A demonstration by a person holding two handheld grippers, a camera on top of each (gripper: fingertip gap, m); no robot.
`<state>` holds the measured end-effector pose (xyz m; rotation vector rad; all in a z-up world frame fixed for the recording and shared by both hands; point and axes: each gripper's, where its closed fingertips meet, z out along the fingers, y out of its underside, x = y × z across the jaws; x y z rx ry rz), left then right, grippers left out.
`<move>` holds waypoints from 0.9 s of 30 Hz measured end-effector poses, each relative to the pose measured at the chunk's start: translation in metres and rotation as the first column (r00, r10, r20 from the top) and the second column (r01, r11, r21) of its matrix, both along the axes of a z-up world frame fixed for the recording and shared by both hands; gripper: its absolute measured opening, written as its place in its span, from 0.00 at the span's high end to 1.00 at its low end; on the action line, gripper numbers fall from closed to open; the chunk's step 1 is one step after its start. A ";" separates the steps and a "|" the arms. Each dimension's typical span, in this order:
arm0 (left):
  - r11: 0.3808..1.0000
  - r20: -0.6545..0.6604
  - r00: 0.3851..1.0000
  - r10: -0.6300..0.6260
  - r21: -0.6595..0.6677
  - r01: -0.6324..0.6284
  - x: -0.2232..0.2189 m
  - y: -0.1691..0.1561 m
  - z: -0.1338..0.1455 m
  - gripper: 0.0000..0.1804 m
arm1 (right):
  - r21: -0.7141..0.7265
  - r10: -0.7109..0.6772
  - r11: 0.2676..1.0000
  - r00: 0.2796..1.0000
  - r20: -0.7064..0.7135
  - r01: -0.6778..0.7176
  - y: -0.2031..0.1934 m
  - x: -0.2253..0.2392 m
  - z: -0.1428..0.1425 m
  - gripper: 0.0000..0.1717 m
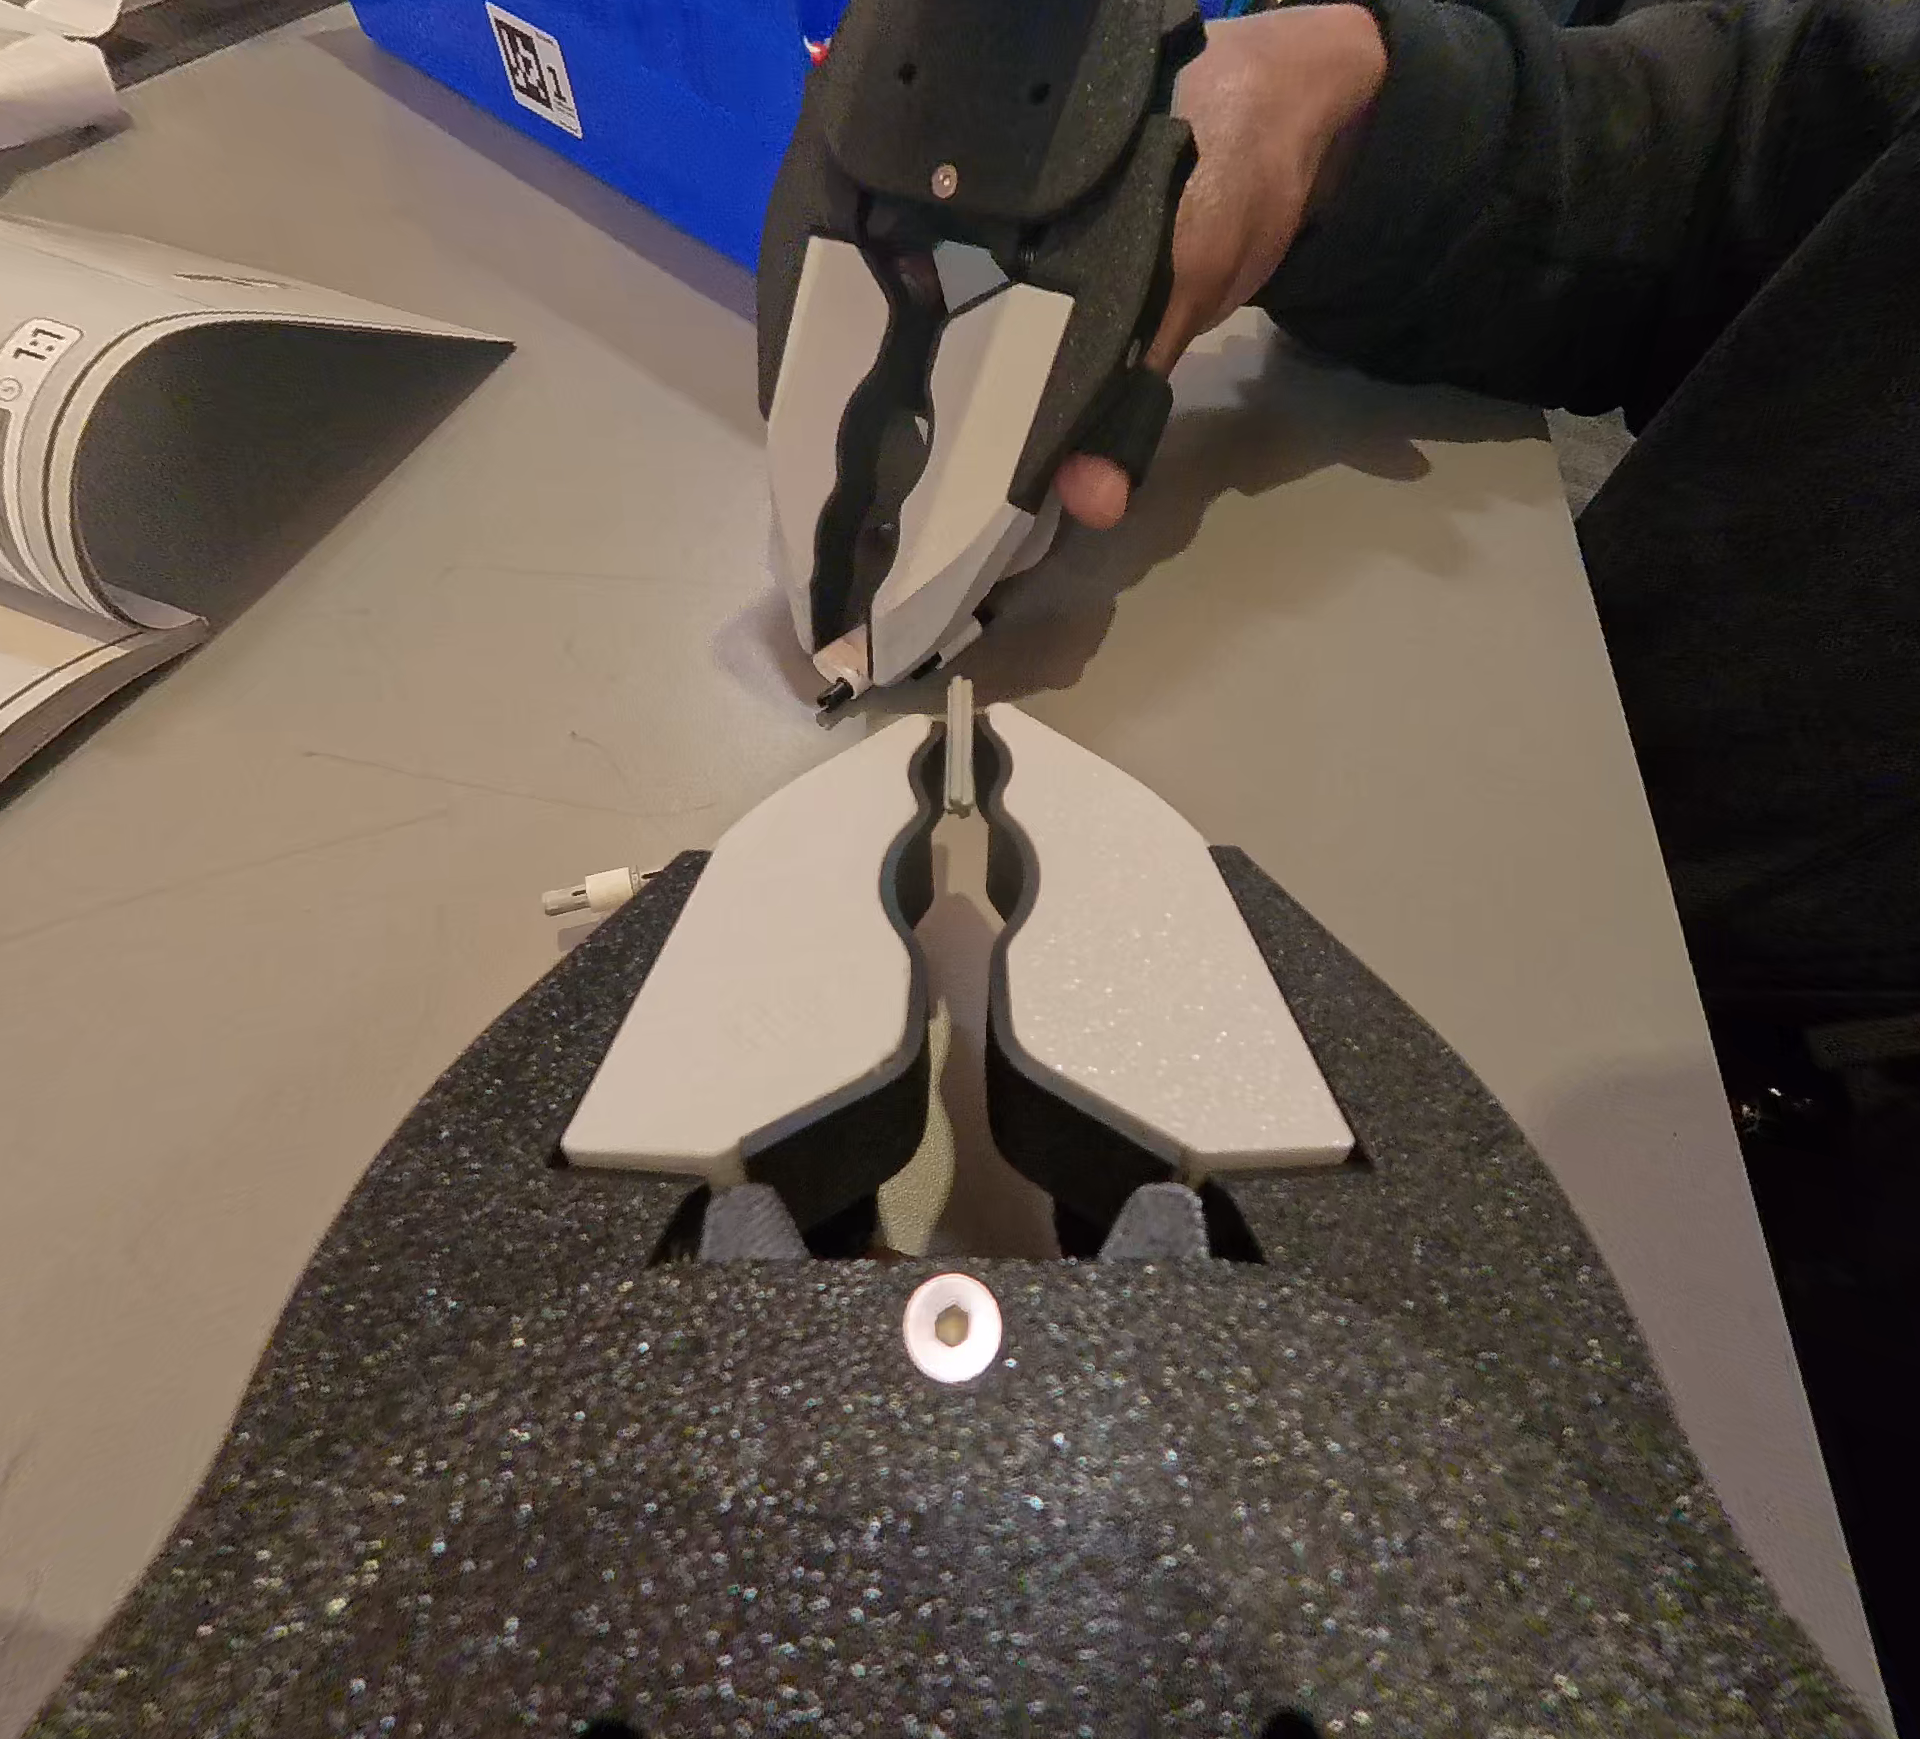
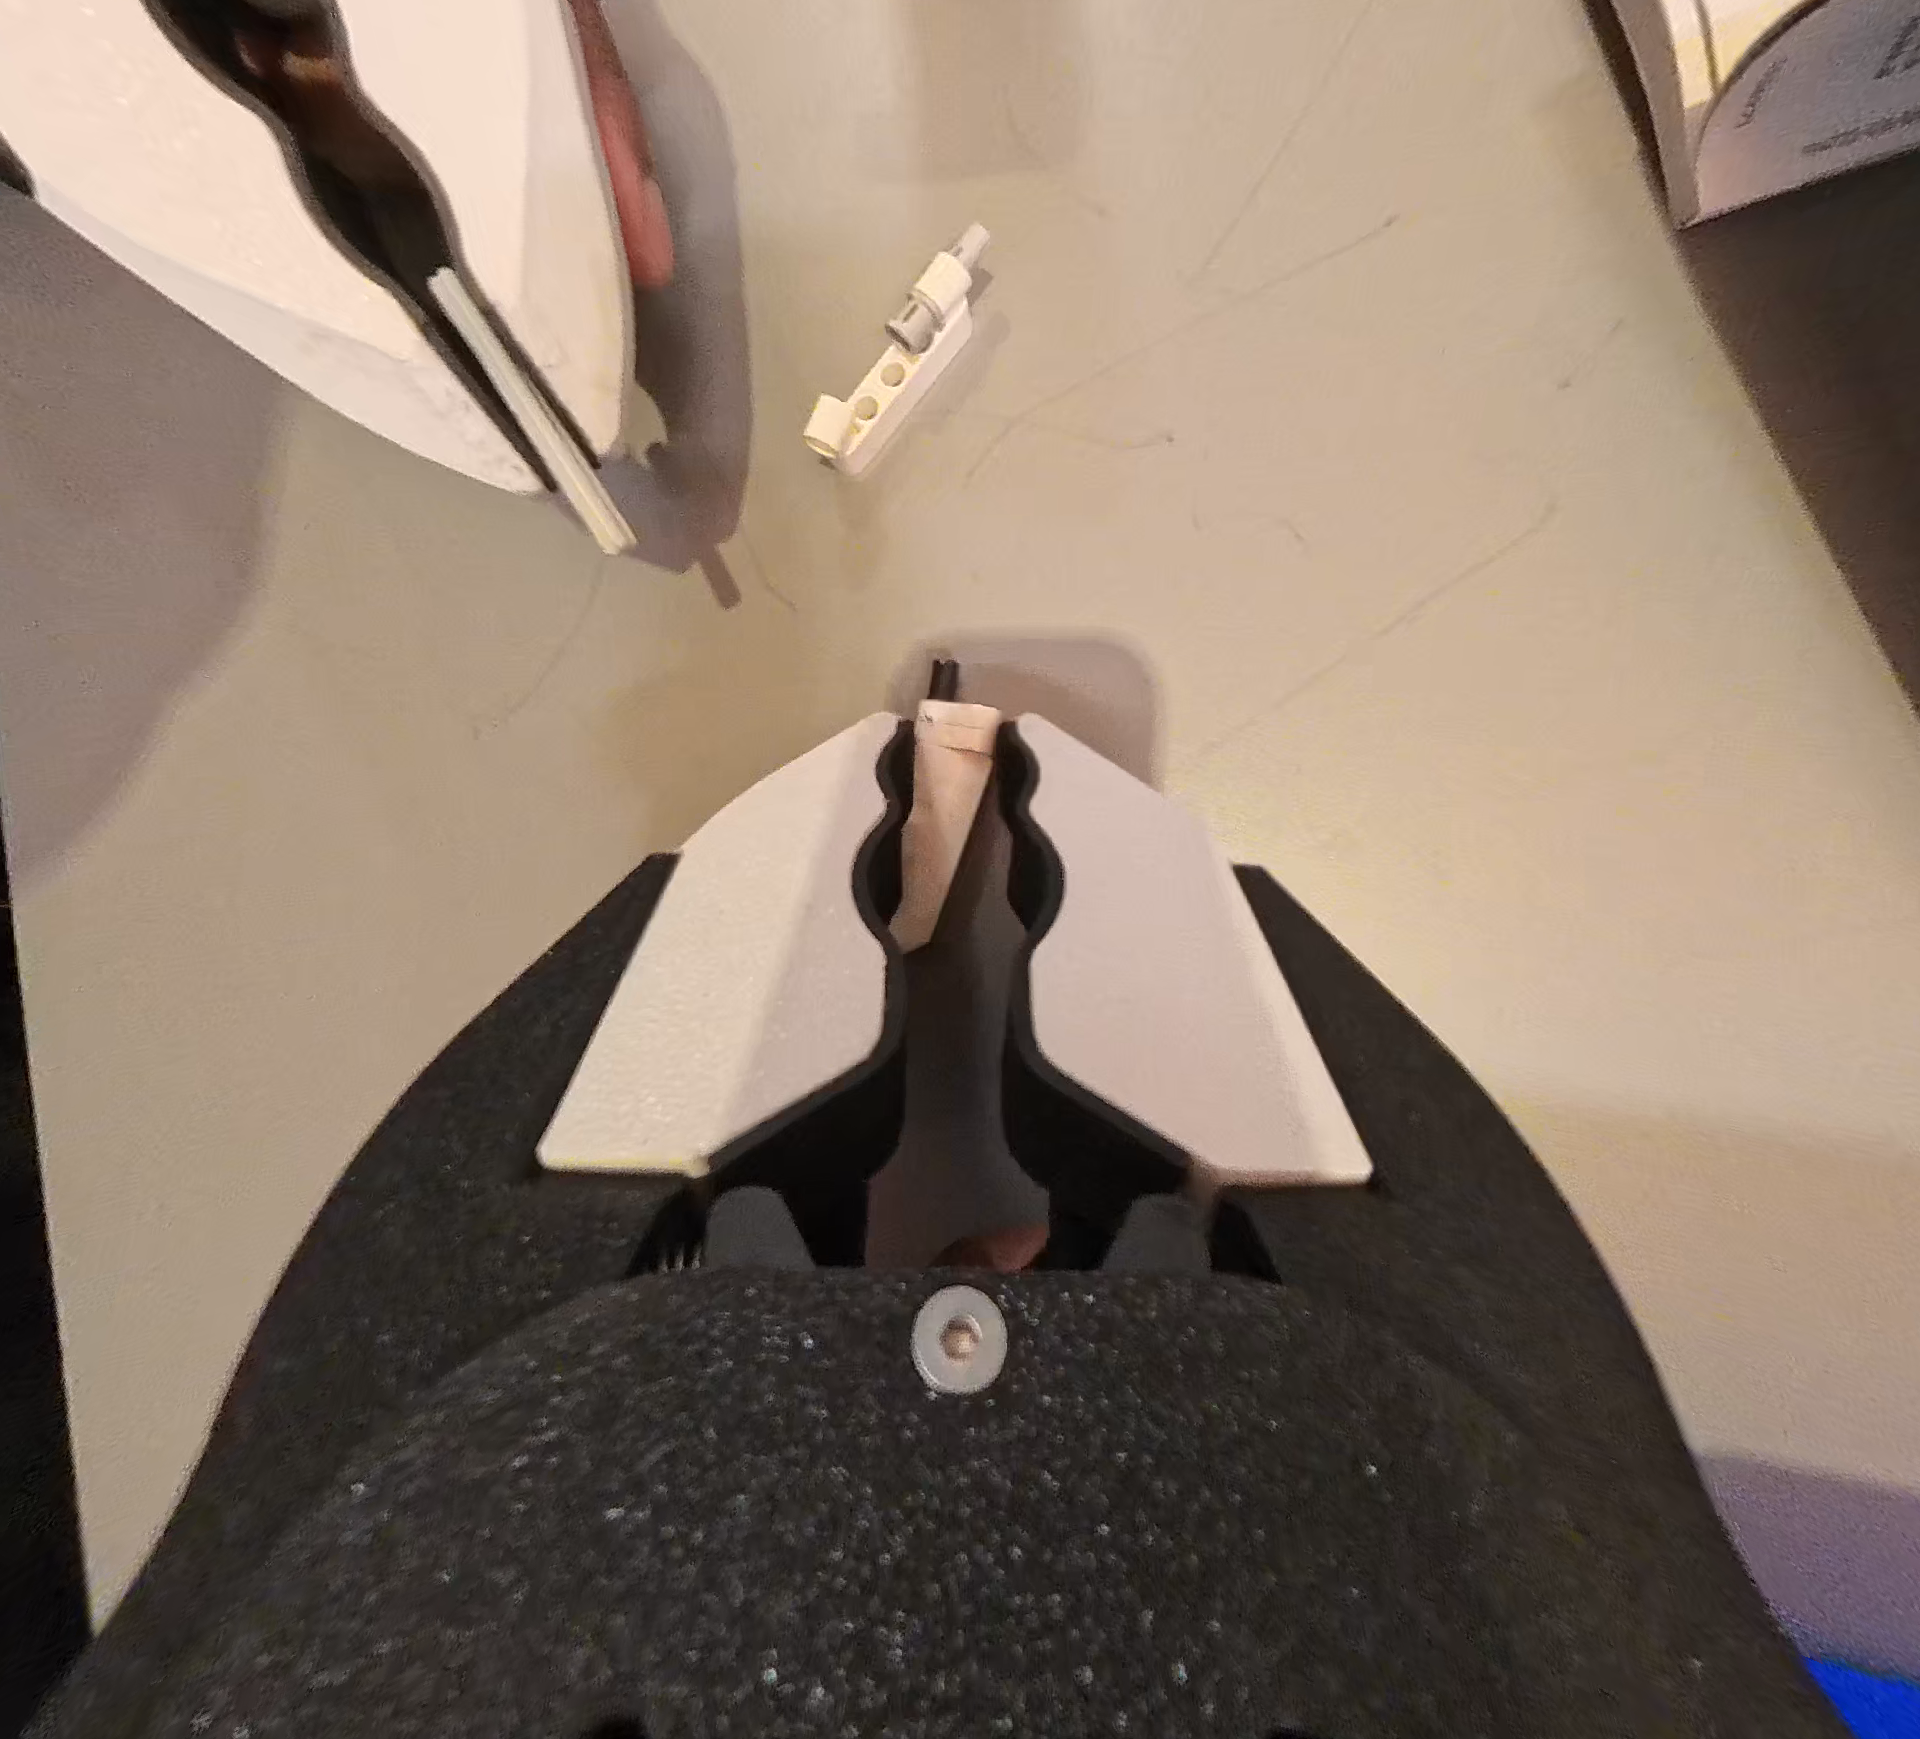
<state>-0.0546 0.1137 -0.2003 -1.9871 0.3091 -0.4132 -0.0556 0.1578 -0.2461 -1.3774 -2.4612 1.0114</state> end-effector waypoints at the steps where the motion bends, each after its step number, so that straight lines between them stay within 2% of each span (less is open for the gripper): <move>1: 1.000 0.001 1.000 0.000 -0.001 0.000 0.000 0.000 0.000 0.98 | 0.007 -0.001 1.000 1.000 -0.007 0.001 -0.001 0.000 0.000 0.91; 7: 1.000 0.005 1.000 0.003 -0.003 -0.003 -0.001 0.000 0.000 0.97 | 0.079 0.016 0.997 0.999 -0.042 -0.012 -0.004 0.000 -0.001 0.91; 13: 0.999 0.014 0.999 0.031 -0.031 -0.030 -0.005 0.001 -0.003 0.97 | 0.264 0.150 0.959 0.974 -0.170 -0.101 -0.017 0.001 -0.001 0.91; 17: 0.993 0.044 0.996 0.079 -0.086 -0.075 -0.012 0.001 -0.008 0.97 | 0.380 0.252 0.915 0.926 -0.282 -0.134 -0.025 -0.002 0.002 0.91; 20: 0.985 0.067 0.992 0.105 -0.143 -0.095 -0.015 0.000 -0.014 0.97 | 0.386 0.278 0.912 0.899 -0.339 -0.136 -0.032 -0.005 0.008 0.91; 24: 0.983 0.091 0.989 0.114 -0.157 -0.099 -0.016 -0.001 -0.014 0.97 | 0.375 0.303 0.917 0.848 -0.435 -0.136 -0.039 -0.007 0.023 0.91; 27: 0.981 0.125 0.985 0.121 -0.167 -0.100 -0.018 -0.001 -0.013 0.97 | 0.418 0.336 0.900 0.805 -0.489 -0.122 -0.039 -0.010 0.027 0.91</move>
